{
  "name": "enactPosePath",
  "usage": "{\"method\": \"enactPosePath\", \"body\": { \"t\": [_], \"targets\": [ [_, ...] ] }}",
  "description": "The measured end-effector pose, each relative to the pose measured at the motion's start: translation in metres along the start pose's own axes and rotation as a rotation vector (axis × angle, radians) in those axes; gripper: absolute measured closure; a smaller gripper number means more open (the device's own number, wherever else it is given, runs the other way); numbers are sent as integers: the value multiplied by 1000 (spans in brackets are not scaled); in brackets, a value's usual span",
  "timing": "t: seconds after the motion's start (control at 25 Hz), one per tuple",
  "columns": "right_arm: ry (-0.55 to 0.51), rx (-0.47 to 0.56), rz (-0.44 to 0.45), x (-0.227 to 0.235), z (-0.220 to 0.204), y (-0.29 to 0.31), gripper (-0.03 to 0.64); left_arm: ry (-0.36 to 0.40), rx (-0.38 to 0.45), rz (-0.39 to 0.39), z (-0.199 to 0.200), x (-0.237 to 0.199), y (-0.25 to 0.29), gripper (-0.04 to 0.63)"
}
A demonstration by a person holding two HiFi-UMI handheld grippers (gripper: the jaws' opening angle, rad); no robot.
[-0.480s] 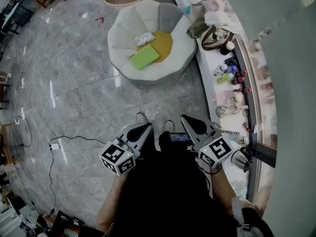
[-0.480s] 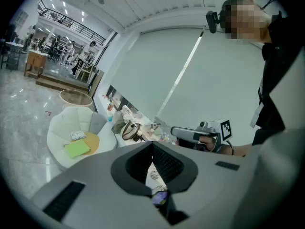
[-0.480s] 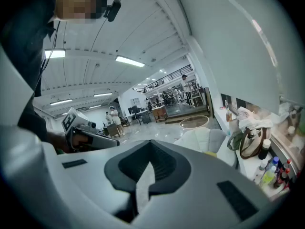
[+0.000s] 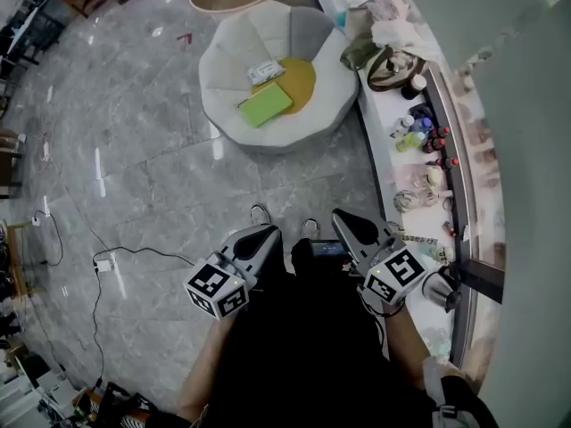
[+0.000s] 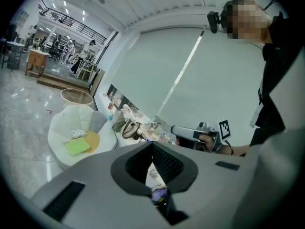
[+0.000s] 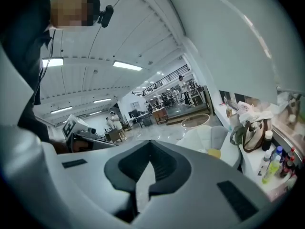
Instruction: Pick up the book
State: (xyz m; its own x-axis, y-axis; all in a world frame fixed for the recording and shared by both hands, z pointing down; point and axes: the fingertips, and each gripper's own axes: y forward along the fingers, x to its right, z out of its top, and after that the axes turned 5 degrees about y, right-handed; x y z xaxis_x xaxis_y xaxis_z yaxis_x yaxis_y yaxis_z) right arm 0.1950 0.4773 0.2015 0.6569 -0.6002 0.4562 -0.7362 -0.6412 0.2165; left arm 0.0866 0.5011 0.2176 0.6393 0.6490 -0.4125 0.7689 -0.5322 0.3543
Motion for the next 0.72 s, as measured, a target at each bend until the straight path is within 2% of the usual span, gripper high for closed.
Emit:
{"method": "enactPosePath", "body": {
  "t": [0.4,0.72],
  "targets": [
    [34,1,-10,6,-1,2,601,-4,-15,9,-2,-6,-4,581],
    [60,-13,-60,10,-1,25,601,-12,-49,-32,-2,-31,-5,581]
  ]
}}
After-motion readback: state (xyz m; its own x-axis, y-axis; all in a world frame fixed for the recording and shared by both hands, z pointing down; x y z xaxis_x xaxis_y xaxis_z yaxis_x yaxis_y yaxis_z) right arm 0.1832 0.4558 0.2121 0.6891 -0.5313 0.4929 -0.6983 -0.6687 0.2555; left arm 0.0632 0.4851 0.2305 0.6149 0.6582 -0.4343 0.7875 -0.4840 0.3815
